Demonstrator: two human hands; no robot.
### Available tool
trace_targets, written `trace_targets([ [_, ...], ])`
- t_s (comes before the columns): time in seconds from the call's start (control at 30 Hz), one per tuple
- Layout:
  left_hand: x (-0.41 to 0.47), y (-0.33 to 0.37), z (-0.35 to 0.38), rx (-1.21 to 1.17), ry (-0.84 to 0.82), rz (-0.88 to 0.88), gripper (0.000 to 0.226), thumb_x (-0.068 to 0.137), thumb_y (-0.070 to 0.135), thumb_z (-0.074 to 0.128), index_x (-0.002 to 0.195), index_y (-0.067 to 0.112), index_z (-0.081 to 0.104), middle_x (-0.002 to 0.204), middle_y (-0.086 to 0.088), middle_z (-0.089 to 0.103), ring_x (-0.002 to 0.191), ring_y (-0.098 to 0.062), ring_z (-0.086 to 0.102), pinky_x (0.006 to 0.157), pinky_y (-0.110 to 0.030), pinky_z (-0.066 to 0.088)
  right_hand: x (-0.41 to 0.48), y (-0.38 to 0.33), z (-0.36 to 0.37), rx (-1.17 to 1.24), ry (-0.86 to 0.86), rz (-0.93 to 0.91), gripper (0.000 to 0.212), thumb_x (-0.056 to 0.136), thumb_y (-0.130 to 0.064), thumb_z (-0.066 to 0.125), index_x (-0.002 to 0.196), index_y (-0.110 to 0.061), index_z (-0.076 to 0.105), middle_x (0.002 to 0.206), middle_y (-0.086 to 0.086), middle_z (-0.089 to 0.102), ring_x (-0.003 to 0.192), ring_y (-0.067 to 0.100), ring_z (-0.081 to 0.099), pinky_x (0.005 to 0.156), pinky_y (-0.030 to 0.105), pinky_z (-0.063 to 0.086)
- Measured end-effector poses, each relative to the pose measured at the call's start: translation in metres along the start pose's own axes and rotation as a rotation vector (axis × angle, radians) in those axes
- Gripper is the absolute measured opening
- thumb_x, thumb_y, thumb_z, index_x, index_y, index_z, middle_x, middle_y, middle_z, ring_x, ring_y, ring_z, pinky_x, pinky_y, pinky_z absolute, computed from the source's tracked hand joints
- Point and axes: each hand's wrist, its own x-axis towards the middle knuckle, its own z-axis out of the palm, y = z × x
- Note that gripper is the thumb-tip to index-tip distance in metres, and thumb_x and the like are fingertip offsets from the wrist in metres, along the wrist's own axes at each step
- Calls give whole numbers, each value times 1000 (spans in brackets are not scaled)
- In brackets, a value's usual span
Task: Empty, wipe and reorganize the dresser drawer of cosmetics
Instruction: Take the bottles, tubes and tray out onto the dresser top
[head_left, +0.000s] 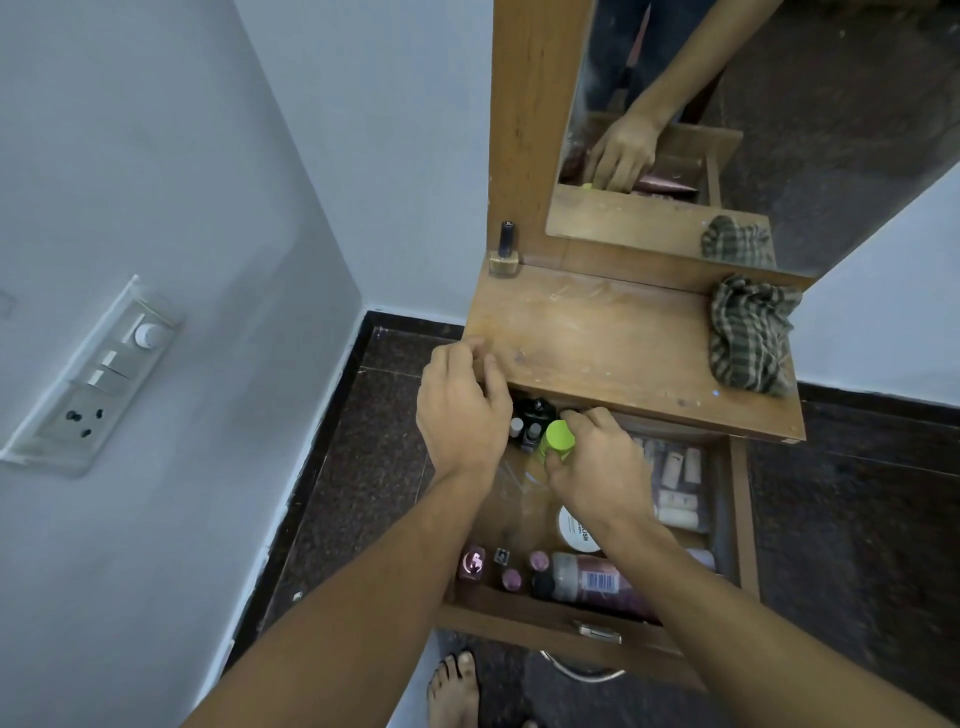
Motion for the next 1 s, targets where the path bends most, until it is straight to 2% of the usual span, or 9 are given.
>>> trace_targets([
  [0.13,6,0,-1,18,-8,11,25,98,25,57,119,16,66,111,1,66,99,-18,62,79,-34,50,-3,-10,-36,27,59,-60,37,80,-32,71,115,-21,70,104,-2,65,88,32,67,68,37,53],
  [0.3,14,-2,-2,17,-109,51,35,95,27,58,128,16,62,115,2,66,102,-18,56,86,-39,52,21,-36,-91,151,255,-115,38,75,-37,76,108,-21,71,98,0,69,77,27,68,66,35,52],
  [0.4,20,0,0,-17,-153,48,43,92,33,60,132,19,61,119,5,66,104,-18,56,87,-40,52,53,-57,-106,258,307,-59,35,73,-39,75,106,-29,69,96,-7,70,85,18,67,70,29,47],
  [0.5,29,5,5,-42,-175,19,51,88,46,64,133,22,61,117,6,66,107,-18,58,90,-40,52,85,-76,-105,352,313,-16,30,74,-34,75,103,-29,67,94,-9,72,87,14,69,79,35,55],
  [0.57,39,9,10,-36,-177,-16,55,86,52,63,133,23,61,116,5,67,109,-19,57,91,-41,51,103,-86,-100,359,303,-12,28,76,-35,75,102,-25,69,92,-8,72,87,15,69,79,36,57],
  [0.67,56,13,15,-38,-136,-64,48,89,49,61,132,26,63,112,4,69,108,-21,59,88,-41,52,121,-98,-93,362,294,-20,31,76,-35,74,105,-23,71,93,-6,74,88,18,70,78,35,58],
  [0.8,77,16,18,-48,-123,-77,47,87,49,43,115,22,69,98,0,68,96,-27,61,76,-41,52,137,-105,-85,367,283,-26,31,77,-30,75,106,-23,72,92,-4,75,85,19,72,76,35,59],
  [0.9,86,9,23,-19,-112,-78,30,93,38,56,112,21,71,98,-2,68,95,-27,61,72,-39,50,146,-106,-80,348,276,-20,31,78,-30,75,107,-21,73,92,-3,75,85,19,71,75,33,59],
  [1.0,89,3,27,1,-121,-74,29,94,36,61,115,20,73,101,-3,68,99,-28,59,73,-38,48,151,-106,-75,335,259,-16,30,78,-29,75,107,-21,74,95,-2,75,88,20,70,75,32,57],
])
